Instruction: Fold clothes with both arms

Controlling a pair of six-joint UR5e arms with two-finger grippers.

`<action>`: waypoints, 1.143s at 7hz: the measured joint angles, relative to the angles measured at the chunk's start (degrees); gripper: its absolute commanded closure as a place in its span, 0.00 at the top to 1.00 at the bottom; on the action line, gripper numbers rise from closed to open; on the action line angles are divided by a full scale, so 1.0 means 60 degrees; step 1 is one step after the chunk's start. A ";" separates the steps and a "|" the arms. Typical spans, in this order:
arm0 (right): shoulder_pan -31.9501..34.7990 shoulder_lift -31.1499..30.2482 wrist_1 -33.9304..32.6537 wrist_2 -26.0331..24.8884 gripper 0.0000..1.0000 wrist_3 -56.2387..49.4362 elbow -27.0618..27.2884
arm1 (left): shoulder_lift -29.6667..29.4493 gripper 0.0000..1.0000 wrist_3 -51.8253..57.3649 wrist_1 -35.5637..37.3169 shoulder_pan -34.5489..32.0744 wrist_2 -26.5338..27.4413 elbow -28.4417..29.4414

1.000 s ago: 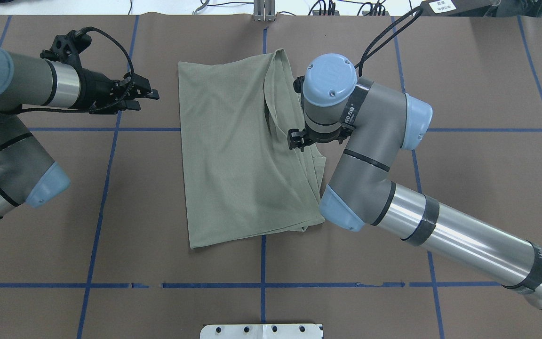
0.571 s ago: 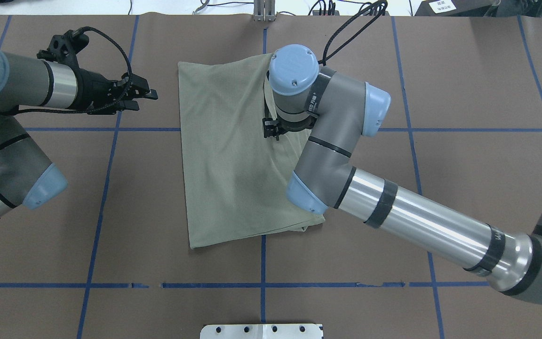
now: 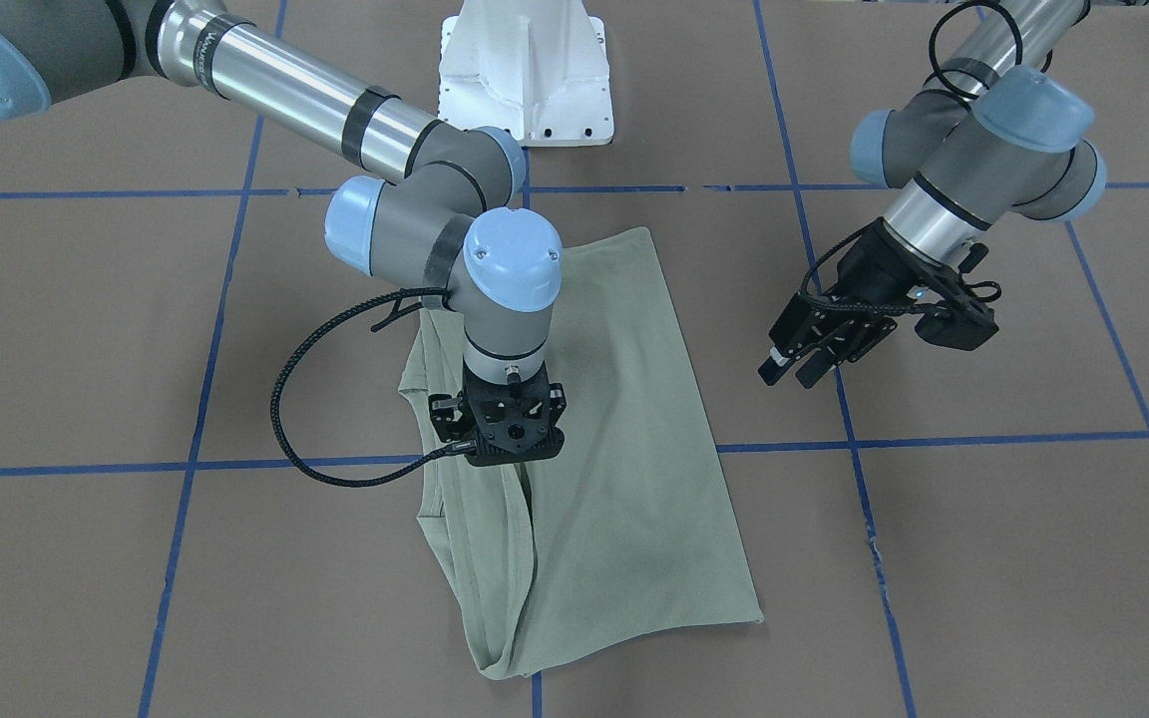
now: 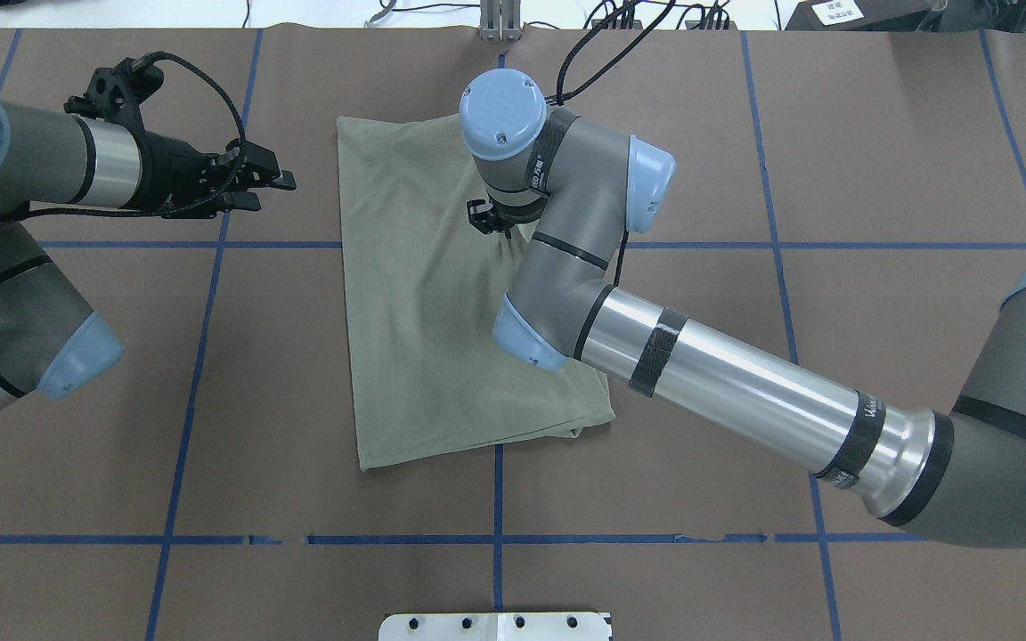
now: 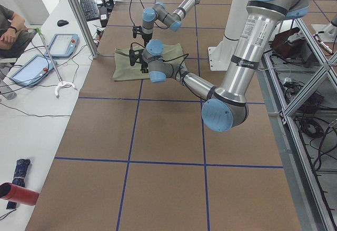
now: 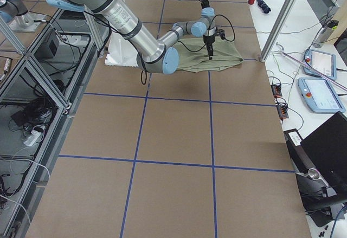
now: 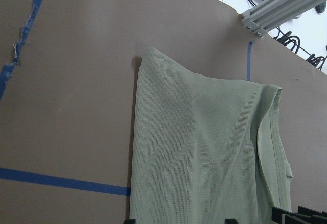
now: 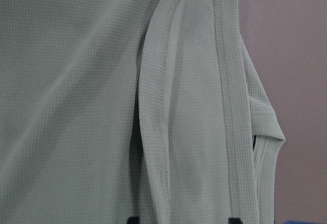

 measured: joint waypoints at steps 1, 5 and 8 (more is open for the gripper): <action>-0.0003 0.0011 0.0096 0.0022 0.38 -0.0019 -0.0108 | 0.0001 0.66 0.0001 0.0002 0.0004 0.0000 0.0002; -0.0029 -0.0055 0.0501 0.0165 0.00 -0.0051 -0.0224 | 0.0007 0.66 0.0001 0.0004 0.0009 -0.0001 0.0016; 0.0142 -0.0218 0.0702 0.0602 0.00 -0.0206 -0.0040 | 0.0153 0.65 0.0017 0.0001 -0.0034 -0.0204 -0.0155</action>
